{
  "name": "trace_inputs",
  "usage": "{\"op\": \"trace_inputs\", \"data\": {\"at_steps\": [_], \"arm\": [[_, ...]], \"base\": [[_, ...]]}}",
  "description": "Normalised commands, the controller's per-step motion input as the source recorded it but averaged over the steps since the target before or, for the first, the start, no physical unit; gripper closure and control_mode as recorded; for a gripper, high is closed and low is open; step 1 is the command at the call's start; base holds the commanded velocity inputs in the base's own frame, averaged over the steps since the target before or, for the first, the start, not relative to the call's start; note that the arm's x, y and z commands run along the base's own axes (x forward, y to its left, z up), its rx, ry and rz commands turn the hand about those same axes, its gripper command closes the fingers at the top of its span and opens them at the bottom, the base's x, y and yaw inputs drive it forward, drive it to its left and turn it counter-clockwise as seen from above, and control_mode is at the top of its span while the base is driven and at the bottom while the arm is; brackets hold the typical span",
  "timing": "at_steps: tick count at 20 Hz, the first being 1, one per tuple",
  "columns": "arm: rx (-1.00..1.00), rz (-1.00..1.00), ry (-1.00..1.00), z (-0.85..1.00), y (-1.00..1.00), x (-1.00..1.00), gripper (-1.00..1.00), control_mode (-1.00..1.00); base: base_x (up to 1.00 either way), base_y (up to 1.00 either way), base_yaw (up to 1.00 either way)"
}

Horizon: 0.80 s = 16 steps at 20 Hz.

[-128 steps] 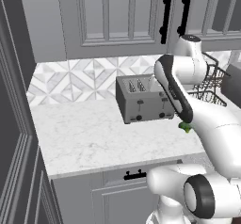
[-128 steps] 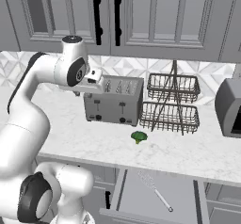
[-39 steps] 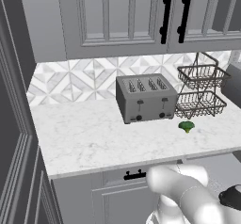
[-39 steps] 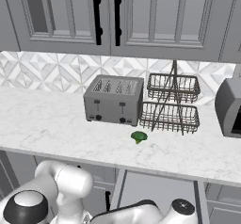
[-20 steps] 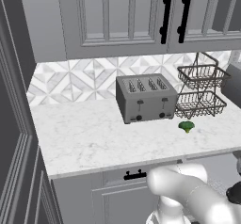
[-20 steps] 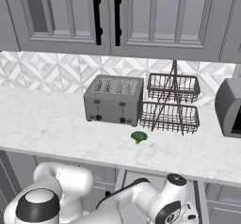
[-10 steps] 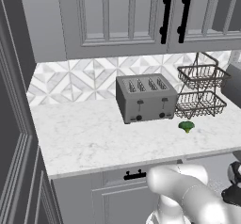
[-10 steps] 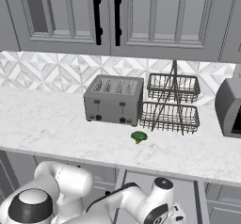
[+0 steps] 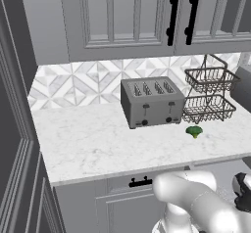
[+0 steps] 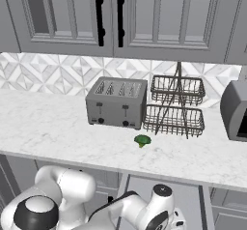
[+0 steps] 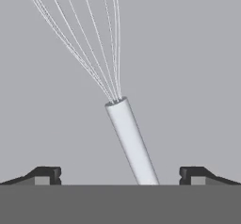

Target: Pick the whisk from the drawer and place it on the counter.

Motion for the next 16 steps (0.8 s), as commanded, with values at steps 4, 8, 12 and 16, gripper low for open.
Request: {"op": "trace_inputs", "data": {"at_steps": [4, 8, 12, 16], "arm": [[0.01, 0.00, 0.00, -0.29, -0.02, 0.07, -1.00, -1.00], [0.01, 0.00, 0.00, -0.33, -0.09, 0.00, -1.00, -1.00], [0.00, 0.00, 0.00, -0.18, -0.09, 0.00, -1.00, -1.00], [0.00, 0.00, 0.00, -0.13, -0.08, 0.00, -1.00, -1.00]], "base": [[0.00, 0.00, 0.00], [0.00, 0.00, 0.00], [0.00, 0.00, 0.00], [0.00, 0.00, 0.00]]}}
